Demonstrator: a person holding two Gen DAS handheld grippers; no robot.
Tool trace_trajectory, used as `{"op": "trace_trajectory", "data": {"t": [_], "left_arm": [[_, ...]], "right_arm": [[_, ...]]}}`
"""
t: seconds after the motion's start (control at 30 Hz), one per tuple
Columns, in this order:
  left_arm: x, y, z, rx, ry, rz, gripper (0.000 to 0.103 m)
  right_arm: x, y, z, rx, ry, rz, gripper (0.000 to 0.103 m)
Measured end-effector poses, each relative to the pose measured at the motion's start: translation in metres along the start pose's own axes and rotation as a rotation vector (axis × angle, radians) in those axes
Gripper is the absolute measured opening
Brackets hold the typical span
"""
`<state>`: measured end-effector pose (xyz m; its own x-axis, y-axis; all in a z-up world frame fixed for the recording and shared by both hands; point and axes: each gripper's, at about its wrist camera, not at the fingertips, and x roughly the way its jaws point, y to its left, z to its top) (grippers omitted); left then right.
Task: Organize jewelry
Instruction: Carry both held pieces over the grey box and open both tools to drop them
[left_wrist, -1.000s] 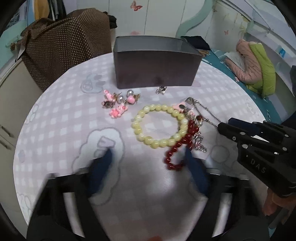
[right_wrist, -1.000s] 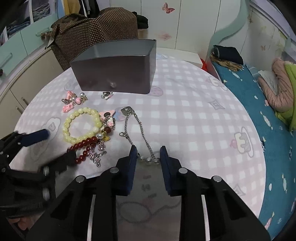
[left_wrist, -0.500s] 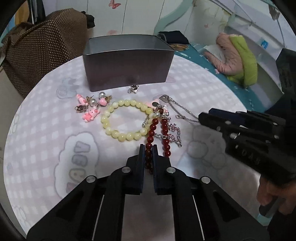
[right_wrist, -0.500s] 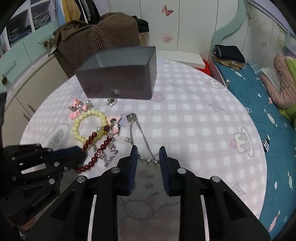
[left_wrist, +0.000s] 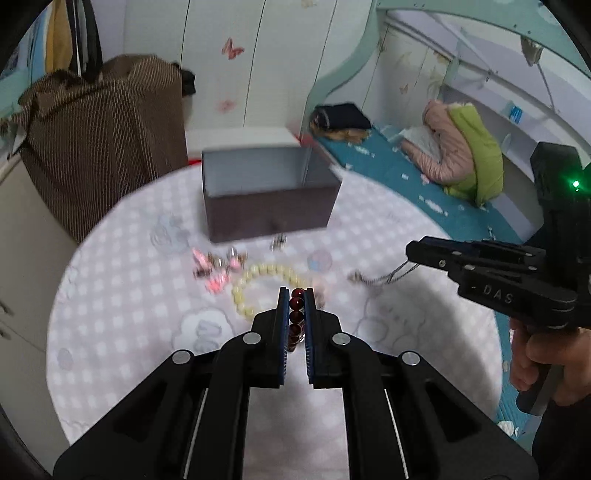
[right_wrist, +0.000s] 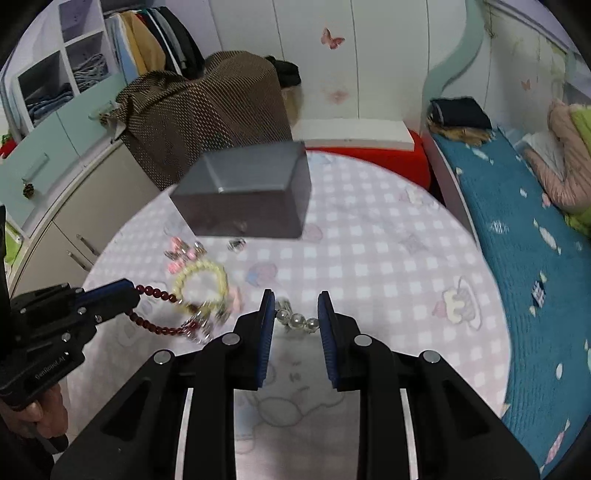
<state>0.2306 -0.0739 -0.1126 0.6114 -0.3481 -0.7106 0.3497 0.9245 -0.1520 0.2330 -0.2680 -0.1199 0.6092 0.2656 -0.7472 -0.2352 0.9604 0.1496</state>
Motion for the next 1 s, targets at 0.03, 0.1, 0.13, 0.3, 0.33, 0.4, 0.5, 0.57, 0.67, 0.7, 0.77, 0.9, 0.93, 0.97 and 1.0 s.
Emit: {"op": "trace_trajectory", "data": {"t": [0.03,0.1,0.13,0.3,0.33,0.4,0.5,0.57,0.67,0.7,0.77,0.9,0.93,0.97,1.0], "left_arm": [[-0.004,-0.001,0.004,0.006,-0.01,0.0,0.007],[-0.012,-0.002,0.01,0.018,-0.032,0.0,0.007],[-0.017,-0.002,0.013,0.027,-0.045,0.002,0.007],[-0.039,-0.001,0.027,0.06,-0.096,-0.005,0.008],[-0.042,0.002,0.029,0.06,-0.101,-0.009,0.008],[-0.045,0.01,0.032,0.052,-0.1,-0.006,0.008],[-0.051,0.016,0.031,0.058,-0.108,0.001,0.008],[-0.053,0.019,0.03,0.075,-0.113,0.028,0.008],[-0.054,0.025,0.031,0.061,-0.107,0.016,0.008],[-0.055,0.026,0.032,0.062,-0.11,0.018,0.008],[-0.057,0.027,0.039,0.061,-0.123,0.015,0.008],[-0.059,0.026,0.061,0.064,-0.157,0.006,0.008],[-0.059,0.025,0.068,0.065,-0.165,0.005,0.008],[-0.059,0.024,0.075,0.066,-0.174,0.004,0.008],[-0.06,0.024,0.083,0.066,-0.185,0.003,0.008]], "right_arm": [[-0.004,0.003,0.004,-0.012,-0.009,0.002,0.022],[-0.009,0.007,0.011,-0.029,-0.021,0.006,0.022],[-0.012,0.009,0.015,-0.037,-0.029,0.011,0.022],[-0.022,0.021,0.029,-0.083,-0.062,0.009,0.022],[-0.023,0.023,0.031,-0.089,-0.066,0.009,0.022],[-0.024,0.025,0.032,-0.09,-0.07,0.013,0.022],[-0.024,0.029,0.031,-0.093,-0.073,0.017,0.022],[-0.025,0.031,0.03,-0.091,-0.072,0.024,0.022],[-0.025,0.033,0.031,-0.093,-0.07,0.032,0.022],[-0.025,0.033,0.032,-0.096,-0.072,0.032,0.022],[-0.028,0.036,0.037,-0.105,-0.081,0.033,0.022],[-0.038,0.042,0.056,-0.129,-0.119,0.041,0.022],[-0.041,0.045,0.065,-0.138,-0.134,0.045,0.022],[-0.043,0.047,0.071,-0.144,-0.144,0.05,0.022],[-0.045,0.049,0.081,-0.149,-0.155,0.057,0.022]]}}
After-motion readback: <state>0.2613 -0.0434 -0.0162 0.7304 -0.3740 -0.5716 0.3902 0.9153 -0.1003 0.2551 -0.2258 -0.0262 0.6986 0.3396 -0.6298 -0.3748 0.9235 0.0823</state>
